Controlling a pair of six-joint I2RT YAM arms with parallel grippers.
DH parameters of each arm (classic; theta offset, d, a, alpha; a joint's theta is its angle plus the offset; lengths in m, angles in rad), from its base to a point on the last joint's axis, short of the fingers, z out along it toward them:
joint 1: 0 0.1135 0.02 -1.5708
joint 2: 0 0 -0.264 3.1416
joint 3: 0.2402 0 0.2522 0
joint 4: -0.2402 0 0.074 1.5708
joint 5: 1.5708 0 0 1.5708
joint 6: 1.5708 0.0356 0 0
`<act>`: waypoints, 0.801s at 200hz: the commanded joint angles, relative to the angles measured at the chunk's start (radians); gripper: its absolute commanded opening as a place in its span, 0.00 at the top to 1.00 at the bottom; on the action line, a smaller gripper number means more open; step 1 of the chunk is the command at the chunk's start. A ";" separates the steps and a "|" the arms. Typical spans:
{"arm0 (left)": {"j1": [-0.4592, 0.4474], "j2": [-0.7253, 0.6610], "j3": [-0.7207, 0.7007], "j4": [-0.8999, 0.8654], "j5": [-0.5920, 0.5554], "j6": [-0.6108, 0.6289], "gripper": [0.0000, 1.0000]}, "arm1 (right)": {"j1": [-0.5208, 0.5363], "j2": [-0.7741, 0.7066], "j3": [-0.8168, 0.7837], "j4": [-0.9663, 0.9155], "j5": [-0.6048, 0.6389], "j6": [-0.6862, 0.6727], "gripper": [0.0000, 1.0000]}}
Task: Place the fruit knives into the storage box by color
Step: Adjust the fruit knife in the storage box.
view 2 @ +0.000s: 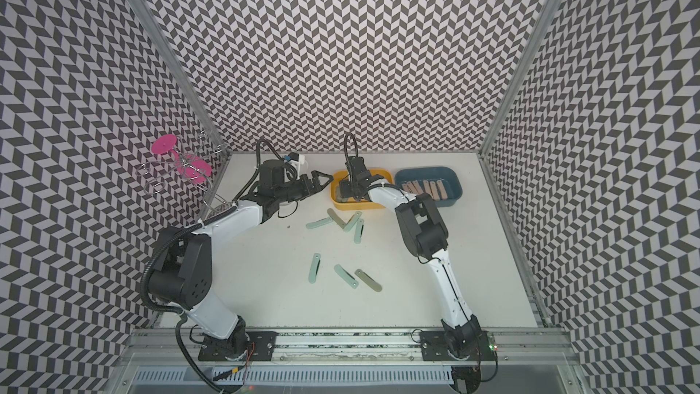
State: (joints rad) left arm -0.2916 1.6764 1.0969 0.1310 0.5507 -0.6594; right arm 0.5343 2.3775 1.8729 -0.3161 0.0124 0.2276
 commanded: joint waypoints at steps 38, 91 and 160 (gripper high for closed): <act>0.006 0.009 0.008 0.016 -0.007 -0.002 0.00 | -0.021 0.000 0.022 -0.021 0.048 0.008 0.33; 0.006 0.013 0.011 0.019 -0.005 -0.004 0.00 | -0.035 -0.061 0.018 0.007 -0.052 -0.008 0.32; 0.006 0.022 0.015 0.023 -0.001 -0.006 0.00 | -0.001 -0.012 0.085 -0.007 -0.074 -0.040 0.23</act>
State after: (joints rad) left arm -0.2916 1.6890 1.0969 0.1322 0.5507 -0.6647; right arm 0.5144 2.3692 1.9106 -0.3431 -0.0540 0.2108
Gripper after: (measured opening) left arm 0.996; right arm 0.765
